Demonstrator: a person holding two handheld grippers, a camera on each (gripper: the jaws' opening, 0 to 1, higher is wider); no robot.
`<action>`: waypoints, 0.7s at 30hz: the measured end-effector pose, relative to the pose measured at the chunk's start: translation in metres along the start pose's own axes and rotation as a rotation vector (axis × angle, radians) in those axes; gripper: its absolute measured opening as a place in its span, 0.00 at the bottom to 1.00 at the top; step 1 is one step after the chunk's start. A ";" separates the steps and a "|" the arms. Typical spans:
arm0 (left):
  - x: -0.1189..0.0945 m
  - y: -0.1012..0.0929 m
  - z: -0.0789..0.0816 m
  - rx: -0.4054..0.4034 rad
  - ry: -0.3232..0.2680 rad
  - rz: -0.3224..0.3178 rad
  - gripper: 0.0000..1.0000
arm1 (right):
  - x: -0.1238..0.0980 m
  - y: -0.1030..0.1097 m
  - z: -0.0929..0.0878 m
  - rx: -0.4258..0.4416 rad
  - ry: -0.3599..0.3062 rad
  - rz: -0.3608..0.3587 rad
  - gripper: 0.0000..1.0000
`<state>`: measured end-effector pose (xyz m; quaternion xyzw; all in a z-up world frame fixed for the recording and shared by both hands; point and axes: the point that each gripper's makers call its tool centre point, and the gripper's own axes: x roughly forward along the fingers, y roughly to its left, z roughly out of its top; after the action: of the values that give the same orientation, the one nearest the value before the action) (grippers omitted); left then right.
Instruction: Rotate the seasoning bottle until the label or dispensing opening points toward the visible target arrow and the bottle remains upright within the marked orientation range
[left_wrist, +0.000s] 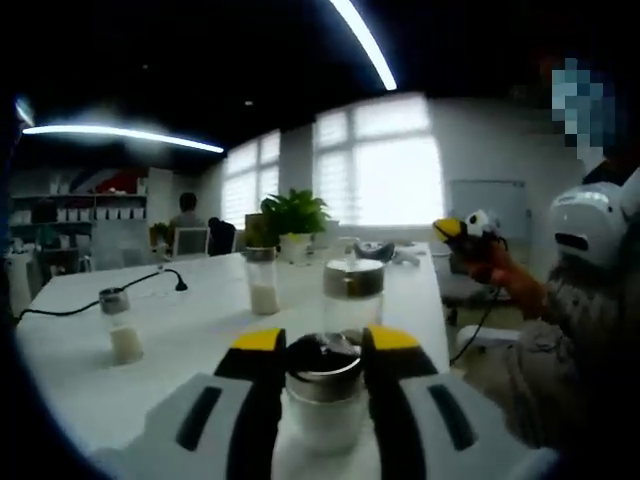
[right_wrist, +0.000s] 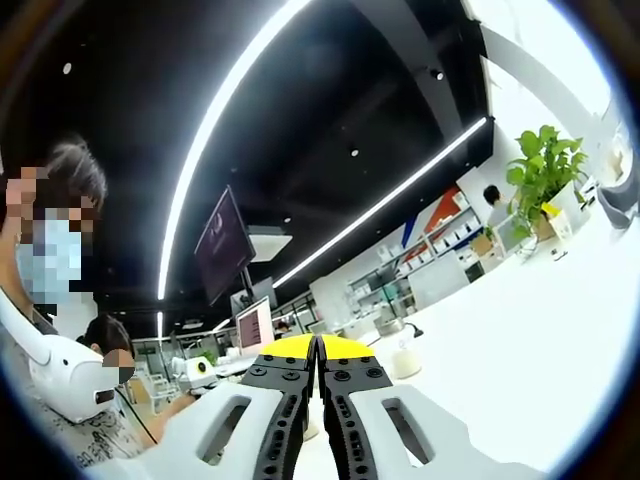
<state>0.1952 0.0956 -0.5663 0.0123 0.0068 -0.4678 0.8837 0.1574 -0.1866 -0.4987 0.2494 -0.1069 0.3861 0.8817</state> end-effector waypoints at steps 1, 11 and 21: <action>0.000 0.000 0.000 0.000 -0.005 -0.012 0.32 | 0.000 0.000 0.000 -0.001 0.000 0.001 0.00; 0.000 -0.003 0.001 -0.003 -0.032 -0.090 0.32 | 0.000 0.001 0.000 0.000 -0.002 0.008 0.00; 0.000 -0.005 0.002 -0.016 -0.033 -0.102 0.32 | 0.002 0.002 0.001 0.002 -0.011 0.014 0.00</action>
<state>0.1916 0.0926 -0.5647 -0.0028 -0.0032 -0.5124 0.8588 0.1568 -0.1848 -0.4961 0.2514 -0.1131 0.3911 0.8781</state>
